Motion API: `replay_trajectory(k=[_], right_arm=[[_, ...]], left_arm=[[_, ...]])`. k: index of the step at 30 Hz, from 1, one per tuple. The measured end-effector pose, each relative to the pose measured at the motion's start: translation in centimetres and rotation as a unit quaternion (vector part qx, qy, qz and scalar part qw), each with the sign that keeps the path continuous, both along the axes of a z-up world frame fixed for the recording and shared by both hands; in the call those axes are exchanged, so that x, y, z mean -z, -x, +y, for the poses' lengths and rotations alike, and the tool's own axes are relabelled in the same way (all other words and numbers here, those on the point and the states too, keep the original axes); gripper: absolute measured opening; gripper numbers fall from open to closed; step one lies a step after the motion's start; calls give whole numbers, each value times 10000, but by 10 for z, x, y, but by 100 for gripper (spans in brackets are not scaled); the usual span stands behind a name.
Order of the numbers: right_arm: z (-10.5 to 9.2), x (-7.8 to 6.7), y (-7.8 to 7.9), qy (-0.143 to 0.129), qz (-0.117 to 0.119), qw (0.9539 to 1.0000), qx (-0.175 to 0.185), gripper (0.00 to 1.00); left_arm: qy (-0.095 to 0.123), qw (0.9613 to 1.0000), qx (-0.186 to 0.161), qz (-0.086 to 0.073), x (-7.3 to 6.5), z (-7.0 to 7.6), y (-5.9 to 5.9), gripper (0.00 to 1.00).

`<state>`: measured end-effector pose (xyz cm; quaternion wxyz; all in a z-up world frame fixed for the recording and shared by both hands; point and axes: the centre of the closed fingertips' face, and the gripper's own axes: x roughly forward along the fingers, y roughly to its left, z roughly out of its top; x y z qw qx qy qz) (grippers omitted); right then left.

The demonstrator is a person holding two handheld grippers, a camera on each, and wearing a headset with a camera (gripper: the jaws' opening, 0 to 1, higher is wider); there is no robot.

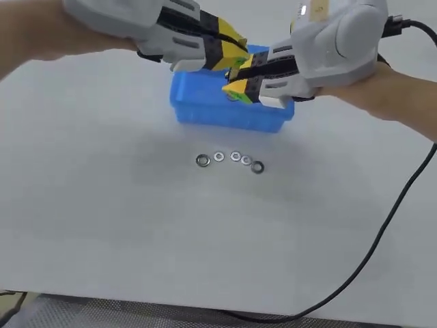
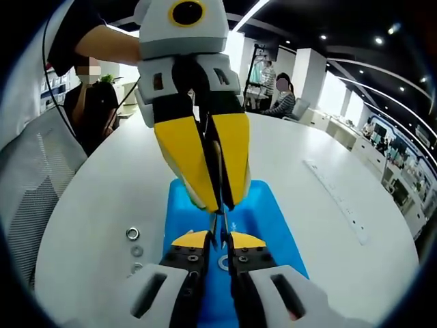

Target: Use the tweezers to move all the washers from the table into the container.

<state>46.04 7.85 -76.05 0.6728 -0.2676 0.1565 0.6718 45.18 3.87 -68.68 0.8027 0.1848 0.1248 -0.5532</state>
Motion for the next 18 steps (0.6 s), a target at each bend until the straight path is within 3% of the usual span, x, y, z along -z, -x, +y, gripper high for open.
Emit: replay_trajectory(k=[13, 18], right_arm=[[2, -3, 1, -46, 89, 9999, -54, 17], [1, -5, 2, -99, 145, 9998, -9, 24]], left_arm=[[74, 9999, 78, -101, -7, 0, 0, 5], [148, 9998, 18, -139, -13, 4, -2, 5]])
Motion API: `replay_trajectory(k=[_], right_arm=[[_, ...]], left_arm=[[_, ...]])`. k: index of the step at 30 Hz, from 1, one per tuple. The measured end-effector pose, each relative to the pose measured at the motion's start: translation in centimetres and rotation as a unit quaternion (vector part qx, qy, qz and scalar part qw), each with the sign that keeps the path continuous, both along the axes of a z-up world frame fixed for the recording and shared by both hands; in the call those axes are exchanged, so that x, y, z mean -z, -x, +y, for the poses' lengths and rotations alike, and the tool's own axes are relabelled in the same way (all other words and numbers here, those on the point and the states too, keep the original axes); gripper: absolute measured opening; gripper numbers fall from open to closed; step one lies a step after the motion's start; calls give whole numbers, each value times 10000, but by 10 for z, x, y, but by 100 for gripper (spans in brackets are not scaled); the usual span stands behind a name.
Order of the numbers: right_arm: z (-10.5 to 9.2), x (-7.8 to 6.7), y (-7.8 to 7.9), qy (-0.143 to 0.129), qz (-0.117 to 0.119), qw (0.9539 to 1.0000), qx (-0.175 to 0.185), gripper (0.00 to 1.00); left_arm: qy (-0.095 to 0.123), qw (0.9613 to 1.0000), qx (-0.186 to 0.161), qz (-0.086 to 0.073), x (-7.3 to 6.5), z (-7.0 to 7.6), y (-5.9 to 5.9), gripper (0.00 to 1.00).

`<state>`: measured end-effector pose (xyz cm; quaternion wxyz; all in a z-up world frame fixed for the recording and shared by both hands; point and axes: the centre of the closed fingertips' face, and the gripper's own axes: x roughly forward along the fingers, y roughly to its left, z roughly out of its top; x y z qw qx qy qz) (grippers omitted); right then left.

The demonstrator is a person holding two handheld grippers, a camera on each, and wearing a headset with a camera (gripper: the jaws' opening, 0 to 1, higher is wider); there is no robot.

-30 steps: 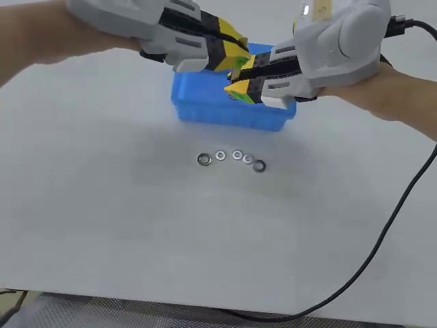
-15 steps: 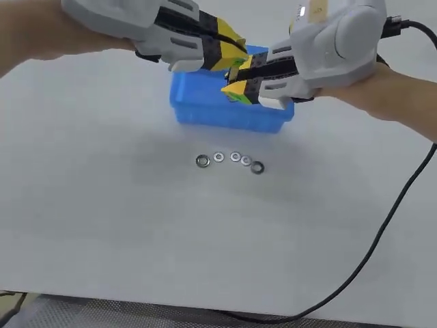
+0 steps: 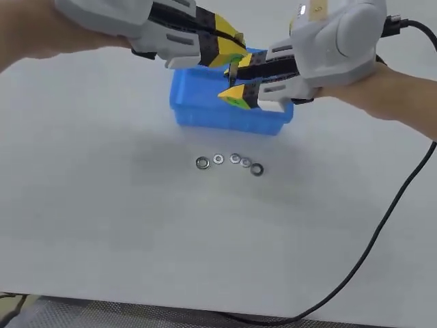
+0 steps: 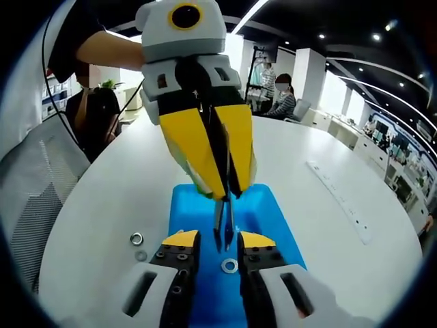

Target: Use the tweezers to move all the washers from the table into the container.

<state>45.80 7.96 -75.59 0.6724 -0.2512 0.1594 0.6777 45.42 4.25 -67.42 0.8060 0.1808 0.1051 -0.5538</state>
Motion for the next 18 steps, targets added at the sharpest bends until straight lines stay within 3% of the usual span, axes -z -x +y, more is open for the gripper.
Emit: replay_trajectory(k=[7, 10, 18], right_arm=[[-4, -4, -2, -55, -17, 10000, 71, 25], [-4, -15, 2, -402, 352, 9985, 148, 31], [-21, -22, -5, -460, 198, 9976, 468, 44]], left_arm=[[6, 10000, 52, -48, -4, 3, 4, 4], [-11, 9999, 103, -57, -6, 4, 8, 5], [3, 10000, -7, -58, -14, 14, 14, 5]])
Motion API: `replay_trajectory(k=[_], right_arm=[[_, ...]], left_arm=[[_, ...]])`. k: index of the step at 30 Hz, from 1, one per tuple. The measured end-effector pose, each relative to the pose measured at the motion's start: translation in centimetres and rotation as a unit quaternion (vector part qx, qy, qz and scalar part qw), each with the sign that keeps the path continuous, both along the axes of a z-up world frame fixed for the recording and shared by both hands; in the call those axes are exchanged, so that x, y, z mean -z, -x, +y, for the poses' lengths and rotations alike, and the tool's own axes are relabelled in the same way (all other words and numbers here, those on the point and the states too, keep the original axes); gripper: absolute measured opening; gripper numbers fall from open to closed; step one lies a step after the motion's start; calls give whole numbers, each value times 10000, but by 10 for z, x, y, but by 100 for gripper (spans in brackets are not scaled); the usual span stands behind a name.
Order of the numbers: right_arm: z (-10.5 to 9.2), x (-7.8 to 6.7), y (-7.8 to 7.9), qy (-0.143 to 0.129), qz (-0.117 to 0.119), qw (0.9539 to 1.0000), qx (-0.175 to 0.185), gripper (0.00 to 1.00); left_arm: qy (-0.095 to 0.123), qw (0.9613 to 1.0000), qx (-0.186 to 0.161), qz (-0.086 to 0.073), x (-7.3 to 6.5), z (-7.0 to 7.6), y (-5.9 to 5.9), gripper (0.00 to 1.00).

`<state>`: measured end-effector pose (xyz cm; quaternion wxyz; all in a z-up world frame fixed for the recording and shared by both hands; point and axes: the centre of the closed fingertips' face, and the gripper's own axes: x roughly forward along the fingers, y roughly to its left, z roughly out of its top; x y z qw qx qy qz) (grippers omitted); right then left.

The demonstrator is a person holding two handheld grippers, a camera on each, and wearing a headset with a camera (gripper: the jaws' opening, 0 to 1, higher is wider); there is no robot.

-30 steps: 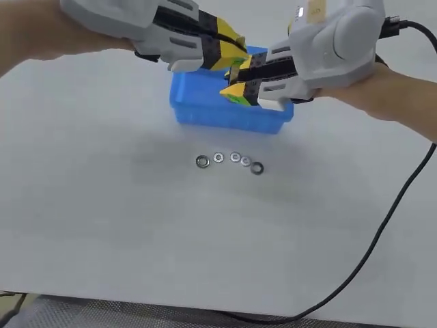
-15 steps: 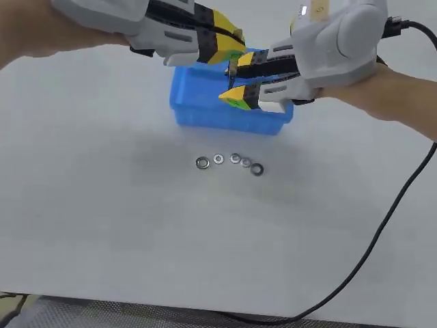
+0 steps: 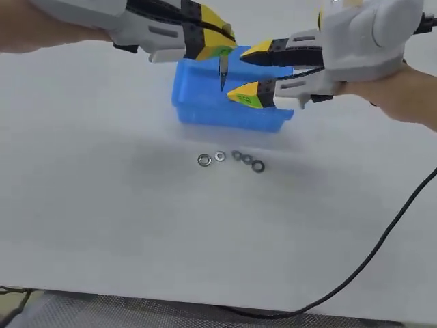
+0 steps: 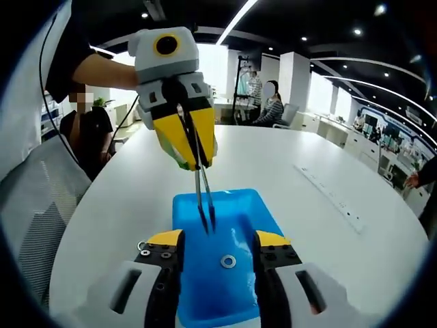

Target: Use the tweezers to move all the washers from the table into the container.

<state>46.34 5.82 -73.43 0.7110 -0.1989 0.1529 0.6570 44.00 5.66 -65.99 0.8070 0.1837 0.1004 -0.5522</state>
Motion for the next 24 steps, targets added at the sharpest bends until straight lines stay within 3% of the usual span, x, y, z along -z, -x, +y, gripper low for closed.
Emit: replay_trajectory(k=[2, 9, 13, 21, 24], right_arm=[[-5, -4, -1, -63, -90, 9998, 141, 52], [-25, -17, 0, -229, -167, 9978, 593, 65], [-39, -21, 5, -315, -151, 9963, 783, 67], [-66, -13, 20, -279, -147, 9954, 907, 72], [-75, -9, 36, -170, -63, 9965, 822, 73]], left_arm=[[7, 10000, -17, -18, -3, 1, 3, 5], [47, 10000, -53, -28, -9, 2, 23, 5], [66, 10000, -63, 9, -9, 5, 37, 5], [121, 9999, -81, 49, -8, 8, 62, 5], [58, 9999, -38, 75, -4, 7, 71, 5]])
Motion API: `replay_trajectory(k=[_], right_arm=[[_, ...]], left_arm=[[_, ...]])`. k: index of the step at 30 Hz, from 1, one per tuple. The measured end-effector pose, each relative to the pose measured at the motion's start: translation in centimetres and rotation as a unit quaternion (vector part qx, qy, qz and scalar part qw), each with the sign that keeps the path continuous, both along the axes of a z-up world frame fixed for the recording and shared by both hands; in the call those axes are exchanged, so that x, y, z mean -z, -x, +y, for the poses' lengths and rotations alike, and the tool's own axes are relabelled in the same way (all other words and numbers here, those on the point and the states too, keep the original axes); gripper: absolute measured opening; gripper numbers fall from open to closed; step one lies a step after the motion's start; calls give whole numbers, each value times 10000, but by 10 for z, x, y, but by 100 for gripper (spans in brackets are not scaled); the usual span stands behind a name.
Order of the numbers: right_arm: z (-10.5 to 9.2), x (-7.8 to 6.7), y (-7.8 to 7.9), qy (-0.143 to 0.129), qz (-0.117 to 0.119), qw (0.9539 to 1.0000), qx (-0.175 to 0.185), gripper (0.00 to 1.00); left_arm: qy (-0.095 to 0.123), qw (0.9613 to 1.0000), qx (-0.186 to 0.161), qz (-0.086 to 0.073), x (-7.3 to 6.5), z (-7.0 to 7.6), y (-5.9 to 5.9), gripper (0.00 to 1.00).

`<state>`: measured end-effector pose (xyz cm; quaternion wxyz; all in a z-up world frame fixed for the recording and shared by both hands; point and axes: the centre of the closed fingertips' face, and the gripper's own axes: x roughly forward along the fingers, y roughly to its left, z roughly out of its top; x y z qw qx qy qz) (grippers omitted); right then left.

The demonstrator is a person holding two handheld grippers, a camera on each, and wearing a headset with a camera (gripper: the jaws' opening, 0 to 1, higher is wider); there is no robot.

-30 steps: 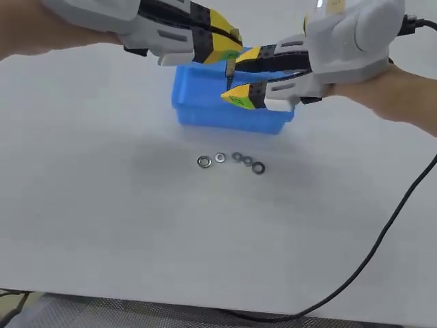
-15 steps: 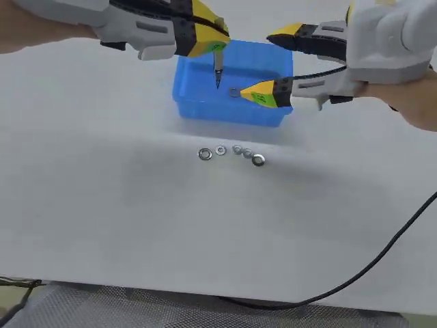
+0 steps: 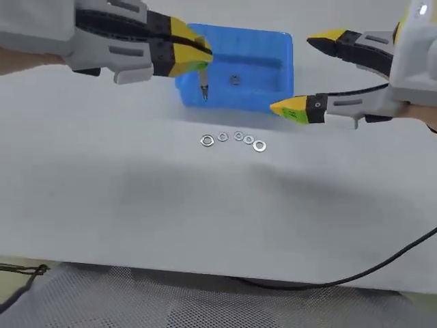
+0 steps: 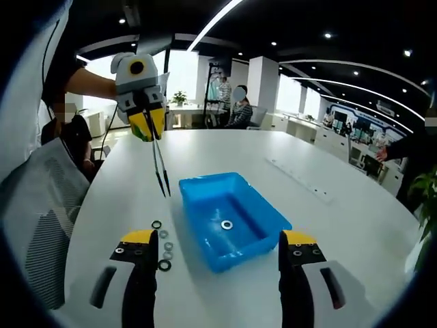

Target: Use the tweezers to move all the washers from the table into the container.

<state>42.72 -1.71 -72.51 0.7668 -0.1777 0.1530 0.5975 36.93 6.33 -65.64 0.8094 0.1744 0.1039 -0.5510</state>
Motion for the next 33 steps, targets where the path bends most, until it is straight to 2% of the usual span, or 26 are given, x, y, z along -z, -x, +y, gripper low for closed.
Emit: replay_trajectory(k=[2, 6, 13, 18, 25, 33], right_arm=[[-3, 1, 8, 56, 6, 10000, -52, 74], [-7, 5, 26, 145, 129, 9995, -231, 79], [-8, 10, 46, 320, 193, 9985, -410, 81], [-10, 14, 53, 351, 223, 9984, -379, 82], [-18, 21, 63, 397, 387, 9980, -295, 83], [-22, 23, 67, 349, 520, 9979, -189, 82]], left_arm=[[-46, 10000, 25, -1, 4, -1, 5, 5], [8, 10000, 35, 33, 7, -7, 15, 5], [17, 9999, -63, 145, 15, -9, 24, 5], [76, 9995, -163, 250, 22, -9, 29, 5], [189, 9991, -332, 207, 25, -10, 29, 5], [89, 9994, -291, 147, 30, -12, 30, 5]])
